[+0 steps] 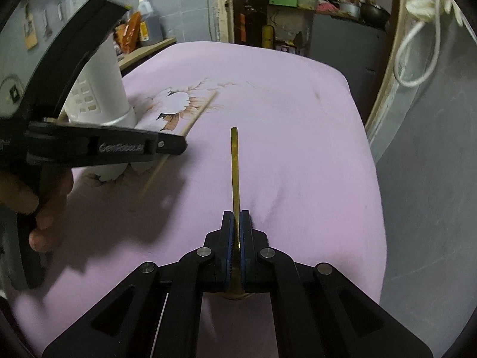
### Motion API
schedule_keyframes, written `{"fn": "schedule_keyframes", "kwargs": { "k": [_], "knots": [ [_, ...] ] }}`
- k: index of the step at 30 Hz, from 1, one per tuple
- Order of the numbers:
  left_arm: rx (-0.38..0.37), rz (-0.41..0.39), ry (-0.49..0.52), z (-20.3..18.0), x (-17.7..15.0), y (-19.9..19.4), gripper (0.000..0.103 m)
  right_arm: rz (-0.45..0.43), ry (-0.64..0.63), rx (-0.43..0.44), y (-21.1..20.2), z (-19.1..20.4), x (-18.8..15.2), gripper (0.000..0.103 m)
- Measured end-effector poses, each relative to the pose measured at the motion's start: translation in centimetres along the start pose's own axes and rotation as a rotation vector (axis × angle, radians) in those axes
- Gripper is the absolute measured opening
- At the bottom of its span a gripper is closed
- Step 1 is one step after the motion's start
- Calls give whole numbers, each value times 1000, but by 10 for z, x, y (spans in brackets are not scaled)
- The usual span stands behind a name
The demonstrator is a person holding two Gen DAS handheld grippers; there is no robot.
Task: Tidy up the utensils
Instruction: 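Grasp the gold spoon with the right tool while the left tool grasps the wooden chopstick, then lift the chopstick with the left tool while the right tool lifts the gold spoon toward the caddy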
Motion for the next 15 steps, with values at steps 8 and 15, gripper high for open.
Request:
{"fn": "schedule_keyframes", "kwargs": {
  "k": [8,15],
  "knots": [
    [42,27,-51,13,-37,-43,3,29,66,50,-3,-5,-4,0],
    [44,36,-65,18,-47,-66,5,34,-24,94,13,1,11,1]
  ]
}}
Point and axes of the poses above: each gripper's, at about its wrist camera, not at the fingertips, and y roughly the way its jaws point, z to its left, x to its top, the point moved 5 cm from there along y, roughly the way its jaws point, and after that the axes turned 14 degrees about -z, right-handed, at the moved point
